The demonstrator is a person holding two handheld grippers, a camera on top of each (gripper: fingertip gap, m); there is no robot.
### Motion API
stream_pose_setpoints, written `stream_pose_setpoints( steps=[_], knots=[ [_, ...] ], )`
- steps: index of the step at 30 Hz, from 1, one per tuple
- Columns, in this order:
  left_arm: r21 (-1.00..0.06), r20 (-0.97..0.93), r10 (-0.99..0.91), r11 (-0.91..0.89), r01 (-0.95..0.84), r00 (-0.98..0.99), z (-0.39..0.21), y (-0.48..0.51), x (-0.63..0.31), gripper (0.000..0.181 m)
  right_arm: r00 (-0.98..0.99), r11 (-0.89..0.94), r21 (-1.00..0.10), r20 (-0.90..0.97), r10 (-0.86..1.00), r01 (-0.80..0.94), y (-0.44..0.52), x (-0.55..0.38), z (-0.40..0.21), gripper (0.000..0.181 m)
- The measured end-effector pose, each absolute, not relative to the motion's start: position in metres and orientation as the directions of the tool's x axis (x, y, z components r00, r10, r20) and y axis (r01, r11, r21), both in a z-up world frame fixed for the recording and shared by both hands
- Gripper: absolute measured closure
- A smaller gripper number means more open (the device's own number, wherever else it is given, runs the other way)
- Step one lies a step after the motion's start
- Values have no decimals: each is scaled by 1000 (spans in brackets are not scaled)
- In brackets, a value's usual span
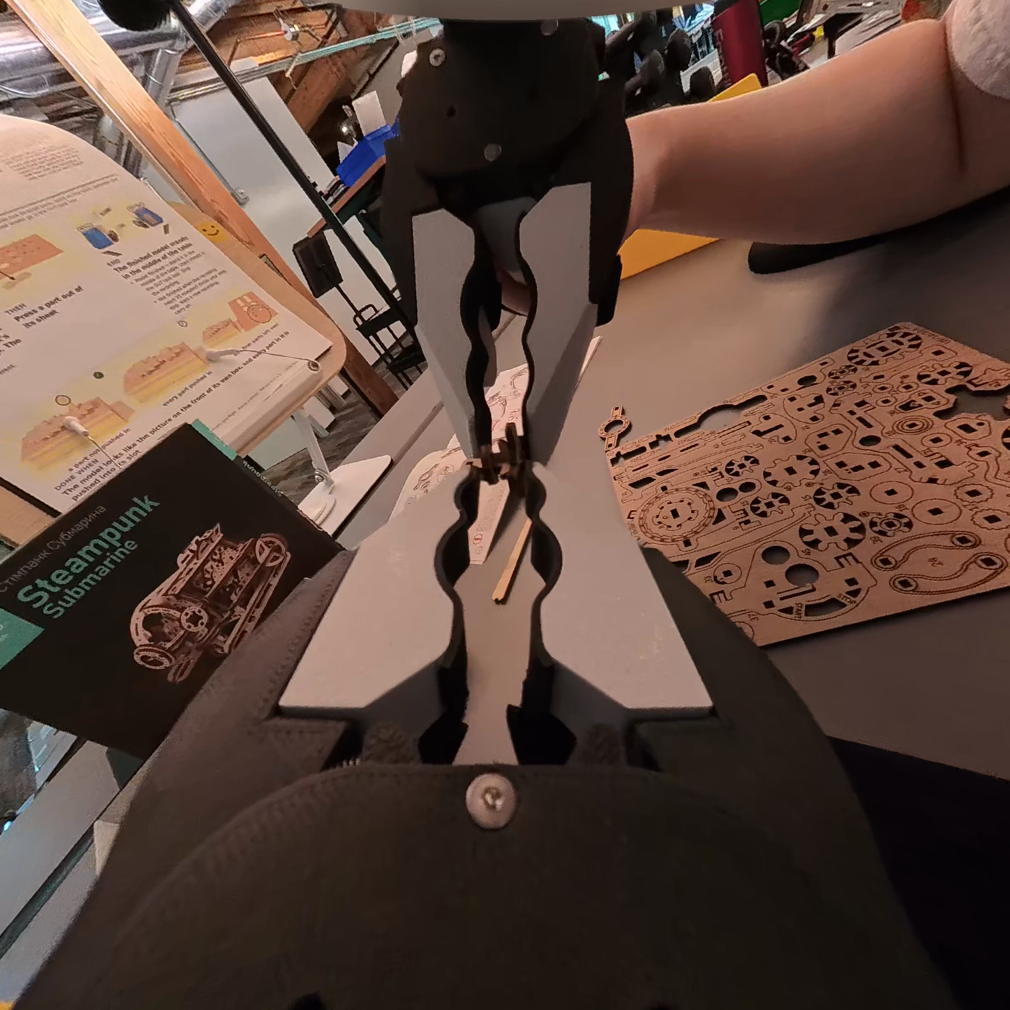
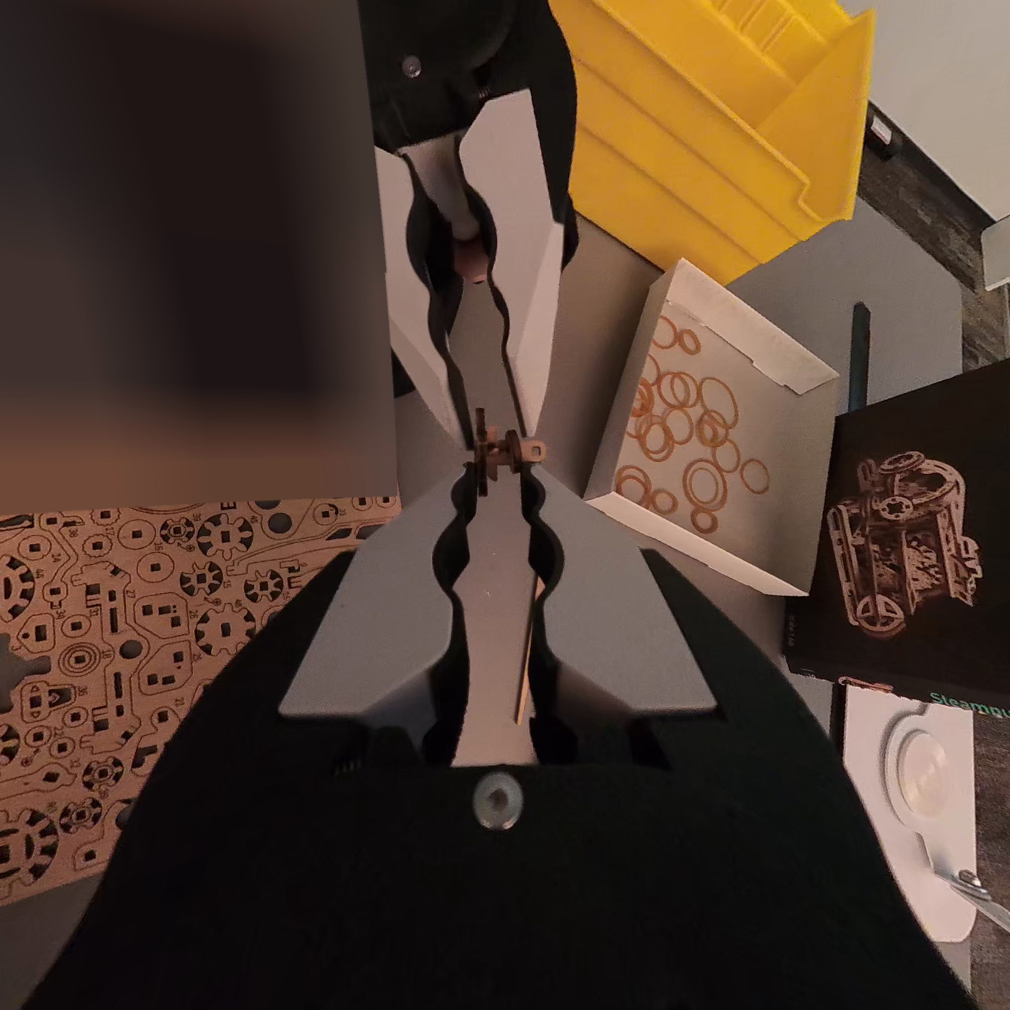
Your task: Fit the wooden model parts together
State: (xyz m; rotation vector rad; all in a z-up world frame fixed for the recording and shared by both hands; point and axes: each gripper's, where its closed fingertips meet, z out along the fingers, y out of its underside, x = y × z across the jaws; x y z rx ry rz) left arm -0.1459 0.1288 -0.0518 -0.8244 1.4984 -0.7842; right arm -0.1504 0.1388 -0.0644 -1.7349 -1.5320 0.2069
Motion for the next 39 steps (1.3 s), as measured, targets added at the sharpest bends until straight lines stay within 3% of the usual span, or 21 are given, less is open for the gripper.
stream_pose_setpoints(
  steps=[16,31,39],
  knots=[
    [-848,-528,-849,528,-36,-17,-46,129,-146,169,303,4,-705,310,901,709,140,-154,-58,163],
    [-853,-514,-857,515,-84,-33,-58,133,-145,169,233,125,-577,506,830,807,146,-152,-69,167],
    [-858,-500,-865,502,-112,-46,-62,134,-145,170,233,133,-593,499,835,794,146,-152,-73,168]
  ],
)
